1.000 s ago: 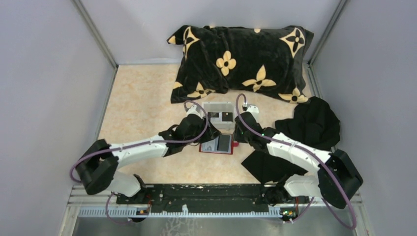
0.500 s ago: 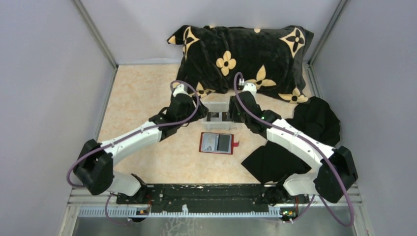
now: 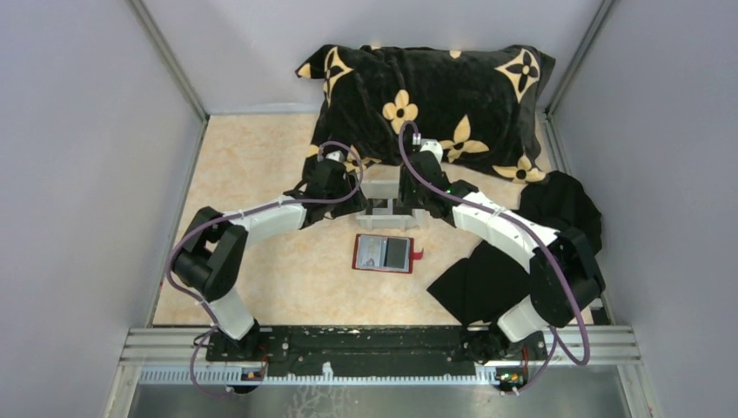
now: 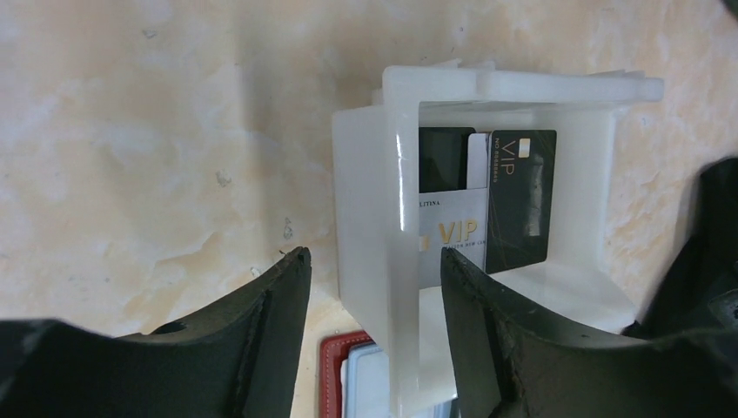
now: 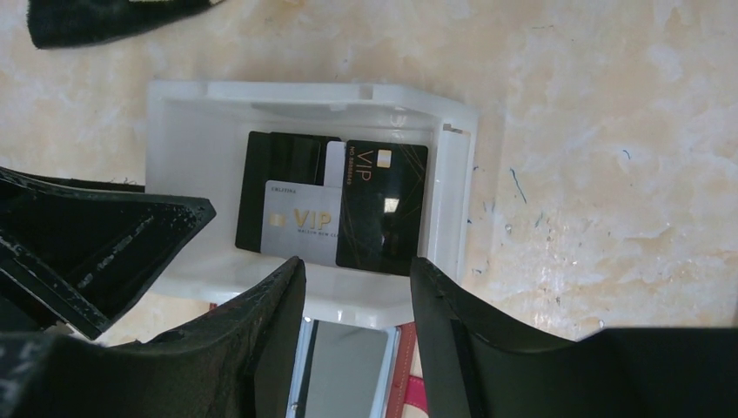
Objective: Put the credit cards into the card holder
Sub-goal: Pick up the credit card from the storage box.
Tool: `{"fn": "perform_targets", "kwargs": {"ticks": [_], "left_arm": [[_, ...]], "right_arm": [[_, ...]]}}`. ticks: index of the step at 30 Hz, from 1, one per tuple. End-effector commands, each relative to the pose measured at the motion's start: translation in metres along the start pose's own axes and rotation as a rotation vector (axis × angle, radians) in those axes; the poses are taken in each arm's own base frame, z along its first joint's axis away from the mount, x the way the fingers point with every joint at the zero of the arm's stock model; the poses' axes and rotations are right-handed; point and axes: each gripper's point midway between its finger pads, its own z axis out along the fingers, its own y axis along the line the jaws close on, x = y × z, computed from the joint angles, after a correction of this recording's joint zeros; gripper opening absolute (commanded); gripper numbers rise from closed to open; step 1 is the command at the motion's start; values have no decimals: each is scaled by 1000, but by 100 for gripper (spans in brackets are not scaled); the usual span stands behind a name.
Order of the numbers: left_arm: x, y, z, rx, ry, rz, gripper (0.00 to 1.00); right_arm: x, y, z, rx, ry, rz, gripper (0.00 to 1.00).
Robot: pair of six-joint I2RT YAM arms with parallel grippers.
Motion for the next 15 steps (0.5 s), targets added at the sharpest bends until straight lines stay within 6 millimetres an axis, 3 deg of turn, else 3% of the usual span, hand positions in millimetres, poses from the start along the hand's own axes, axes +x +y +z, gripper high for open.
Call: {"fn": "perform_targets", "kwargs": {"ticks": [1,4,9,15], "left_arm": [[-15,-19,10,73,-15,52,58],[-9,-12,19,52,4,70,41],[4,-1,28,28,28,85,1],[-7,7,21,61,-141,85,0]], "right_arm": [[-38,17,1,-61,-88,31,48],[-38,17,6,-62,-86,36,48],[-30,15,15,-57,-63,35,48],[-26,12,20,-51,-62,41,47]]}}
